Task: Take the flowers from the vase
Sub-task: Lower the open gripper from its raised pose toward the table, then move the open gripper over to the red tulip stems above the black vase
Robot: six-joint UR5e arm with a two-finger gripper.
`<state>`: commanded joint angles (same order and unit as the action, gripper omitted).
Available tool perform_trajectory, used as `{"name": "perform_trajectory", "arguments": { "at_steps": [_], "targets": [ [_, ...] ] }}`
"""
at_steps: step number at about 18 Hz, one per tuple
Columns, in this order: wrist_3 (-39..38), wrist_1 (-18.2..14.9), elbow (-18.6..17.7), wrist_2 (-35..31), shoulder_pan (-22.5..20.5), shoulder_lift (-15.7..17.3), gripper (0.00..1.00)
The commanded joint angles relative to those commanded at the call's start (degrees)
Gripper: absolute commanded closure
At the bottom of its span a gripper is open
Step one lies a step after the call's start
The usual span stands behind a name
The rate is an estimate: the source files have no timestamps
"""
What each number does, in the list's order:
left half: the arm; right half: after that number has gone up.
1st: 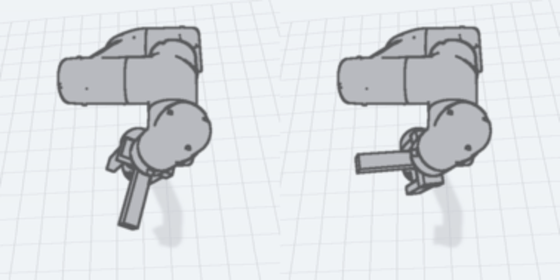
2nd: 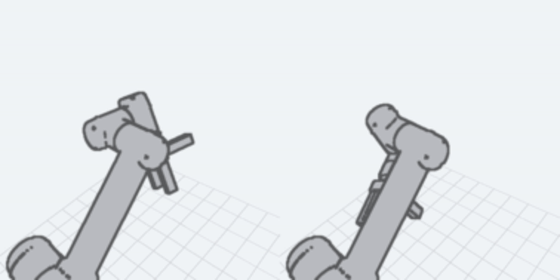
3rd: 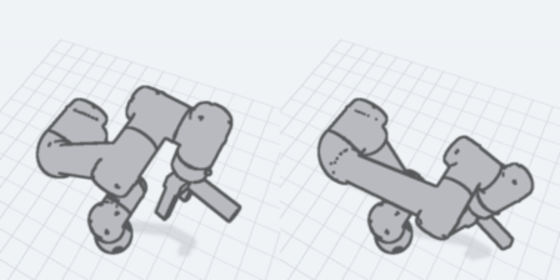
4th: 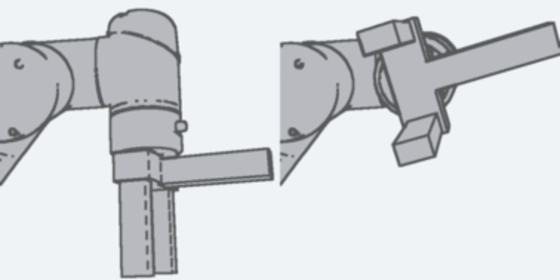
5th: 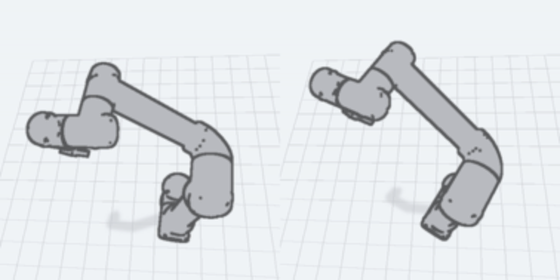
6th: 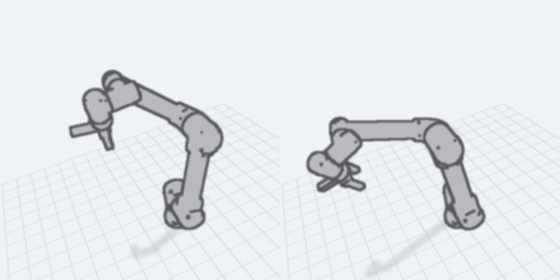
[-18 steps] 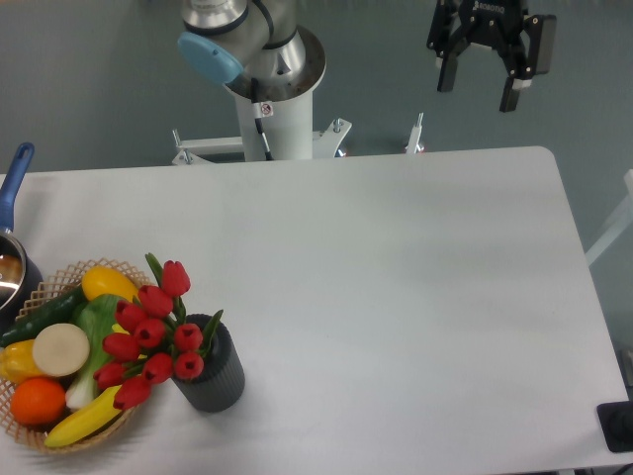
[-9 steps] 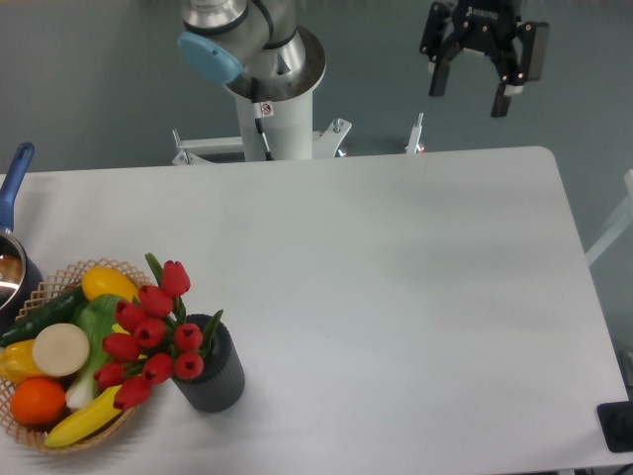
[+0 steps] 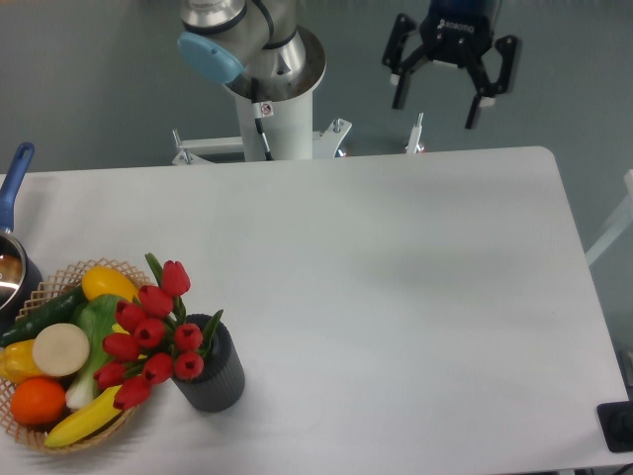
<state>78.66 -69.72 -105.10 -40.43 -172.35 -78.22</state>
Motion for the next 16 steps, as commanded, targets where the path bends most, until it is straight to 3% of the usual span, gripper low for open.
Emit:
{"name": "perform_trajectory", "arguments": {
  "at_steps": [3, 9, 13, 16],
  "targets": [
    [-0.2, 5.2, -3.4, 2.4, 0.4, 0.2, 0.0],
    [0.3, 5.5, -5.0, 2.5, 5.9, -0.4, 0.0],
    [-0.4, 5.2, -5.6, 3.0, 11.8, -4.4, 0.0],
    [-0.4, 5.4, -5.6, 3.0, 13.4, -6.9, 0.0]
  ]
}}
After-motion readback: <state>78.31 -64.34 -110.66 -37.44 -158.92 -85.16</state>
